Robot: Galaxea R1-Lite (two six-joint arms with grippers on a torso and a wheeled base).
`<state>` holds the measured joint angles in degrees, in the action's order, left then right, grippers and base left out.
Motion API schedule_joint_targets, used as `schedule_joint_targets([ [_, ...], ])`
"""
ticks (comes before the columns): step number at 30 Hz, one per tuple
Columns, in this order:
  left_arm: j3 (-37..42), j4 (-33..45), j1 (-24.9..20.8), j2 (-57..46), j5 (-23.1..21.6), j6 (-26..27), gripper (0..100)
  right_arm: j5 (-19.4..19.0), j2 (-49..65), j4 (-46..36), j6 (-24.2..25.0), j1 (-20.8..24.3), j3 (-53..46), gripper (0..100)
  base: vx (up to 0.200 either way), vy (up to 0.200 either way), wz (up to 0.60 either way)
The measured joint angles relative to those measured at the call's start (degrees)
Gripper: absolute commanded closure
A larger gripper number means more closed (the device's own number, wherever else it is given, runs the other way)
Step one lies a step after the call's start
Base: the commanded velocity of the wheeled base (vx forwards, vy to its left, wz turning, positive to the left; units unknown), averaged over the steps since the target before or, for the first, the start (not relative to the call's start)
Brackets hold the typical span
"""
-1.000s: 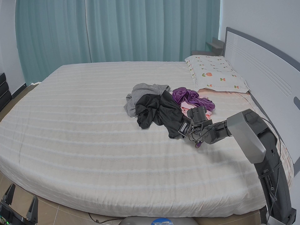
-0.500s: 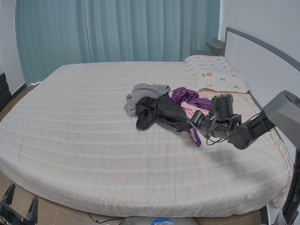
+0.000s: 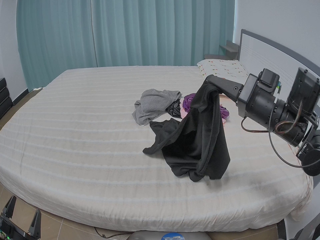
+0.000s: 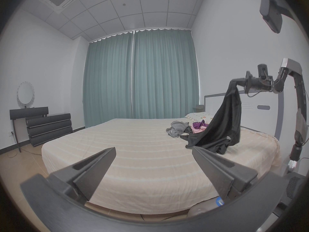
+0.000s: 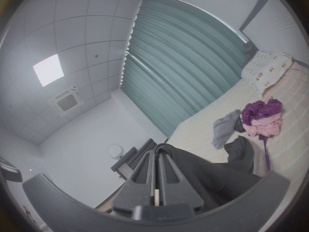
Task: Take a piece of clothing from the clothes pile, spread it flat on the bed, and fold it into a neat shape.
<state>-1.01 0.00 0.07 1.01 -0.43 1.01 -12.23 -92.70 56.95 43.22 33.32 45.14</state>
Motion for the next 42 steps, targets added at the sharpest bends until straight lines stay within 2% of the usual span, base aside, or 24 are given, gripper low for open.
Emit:
schedule_joint_targets([
  [7,-0.22,-1.66,0.06,0.0,0.18,-0.9,0,-0.5,3.91,0.17,-1.34,1.35,-0.63,100,0.0,0.0,0.0],
  [12,-5.85,-4.29,-0.05,2.57,-1.02,-3.36,0,-0.57,4.55,0.16,-1.91,1.62,-0.77,100,0.0,0.0,0.0],
  [17,-10.95,-3.61,-0.65,11.25,-3.84,-3.72,0,-0.63,4.58,0.13,-2.71,1.99,-0.96,100,0.0,0.0,0.0],
  [26,-12.18,-3.63,-3.46,31.29,-12.37,-4.01,0,-0.83,4.5,-0.2,-4.0,1.79,-2.12,100,0.0,0.0,0.0],
  [34,-13.04,-14.93,-10.05,52.79,-14.51,-7.19,0,-1.05,4.08,-0.18,-4.29,1.33,-2.01,100,0.0,0.0,0.0],
  [42,-15.74,-30.87,-18.32,75.09,-12.21,-10.47,0,-1.1,3.67,0.0,-4.44,1.19,-0.79,100,0.0,0.0,0.0],
])
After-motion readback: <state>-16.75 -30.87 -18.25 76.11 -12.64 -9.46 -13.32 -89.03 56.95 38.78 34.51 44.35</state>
